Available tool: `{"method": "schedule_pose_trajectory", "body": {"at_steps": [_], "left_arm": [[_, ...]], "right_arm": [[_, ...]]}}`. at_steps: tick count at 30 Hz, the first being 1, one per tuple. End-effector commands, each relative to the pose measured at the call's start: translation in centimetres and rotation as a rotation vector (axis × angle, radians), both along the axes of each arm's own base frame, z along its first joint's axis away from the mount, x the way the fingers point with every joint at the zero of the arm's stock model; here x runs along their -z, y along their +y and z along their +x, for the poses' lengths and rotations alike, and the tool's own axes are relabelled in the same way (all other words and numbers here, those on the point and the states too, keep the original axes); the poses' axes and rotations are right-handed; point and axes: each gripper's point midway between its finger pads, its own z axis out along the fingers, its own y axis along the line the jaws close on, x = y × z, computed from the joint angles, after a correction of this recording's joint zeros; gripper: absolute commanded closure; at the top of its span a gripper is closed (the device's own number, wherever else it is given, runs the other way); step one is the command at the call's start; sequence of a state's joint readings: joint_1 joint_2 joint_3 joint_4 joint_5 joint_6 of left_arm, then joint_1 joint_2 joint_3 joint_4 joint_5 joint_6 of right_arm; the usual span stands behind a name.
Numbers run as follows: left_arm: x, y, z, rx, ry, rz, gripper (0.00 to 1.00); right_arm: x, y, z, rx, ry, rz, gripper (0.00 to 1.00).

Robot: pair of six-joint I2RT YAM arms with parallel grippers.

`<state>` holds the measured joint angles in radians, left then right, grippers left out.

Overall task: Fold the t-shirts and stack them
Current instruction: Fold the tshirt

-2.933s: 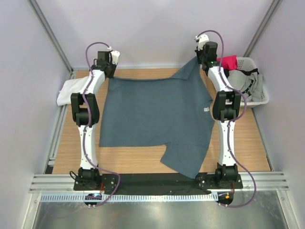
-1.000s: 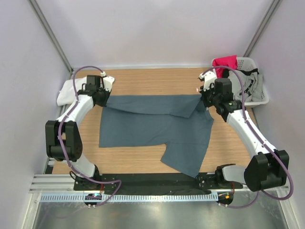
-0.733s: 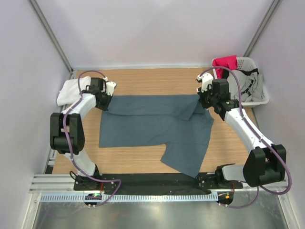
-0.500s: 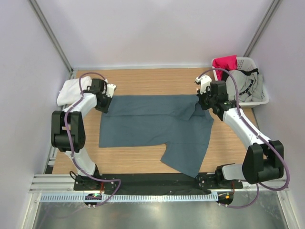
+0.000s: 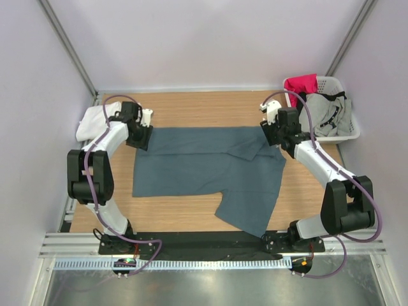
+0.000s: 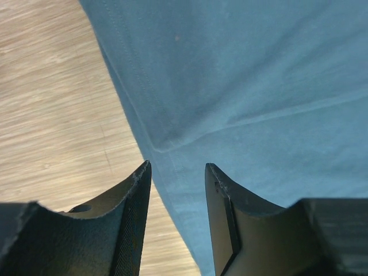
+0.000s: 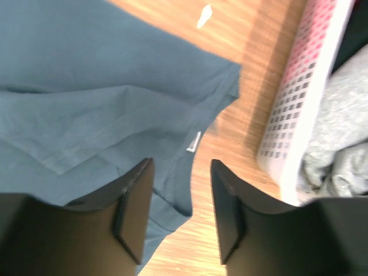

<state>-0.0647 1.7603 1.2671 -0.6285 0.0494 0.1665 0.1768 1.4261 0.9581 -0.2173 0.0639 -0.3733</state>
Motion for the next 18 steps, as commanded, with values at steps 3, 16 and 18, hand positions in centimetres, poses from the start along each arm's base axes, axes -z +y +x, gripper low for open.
{"method": "schedule_pose_trajectory", "body": {"at_steps": [3,16,18], "left_arm": [[-3.3,-3.1,-0.3,0.058,-0.024,-0.097,0.56],[-1.3,-4.6,-1.4,0.056,0.05,-0.148,0.56],[-1.1,-4.6,-1.5,0.054,0.054,-0.146,0.56]], "right_arm": [[-6.5,1.0,1.2,0.004,-0.127,0.056,0.44],[3.1,7.3,-4.1,-0.234,0.215,0.204,0.54],[3.7,7.4,-4.0,-0.25,0.231,0.198,0.55]]}}
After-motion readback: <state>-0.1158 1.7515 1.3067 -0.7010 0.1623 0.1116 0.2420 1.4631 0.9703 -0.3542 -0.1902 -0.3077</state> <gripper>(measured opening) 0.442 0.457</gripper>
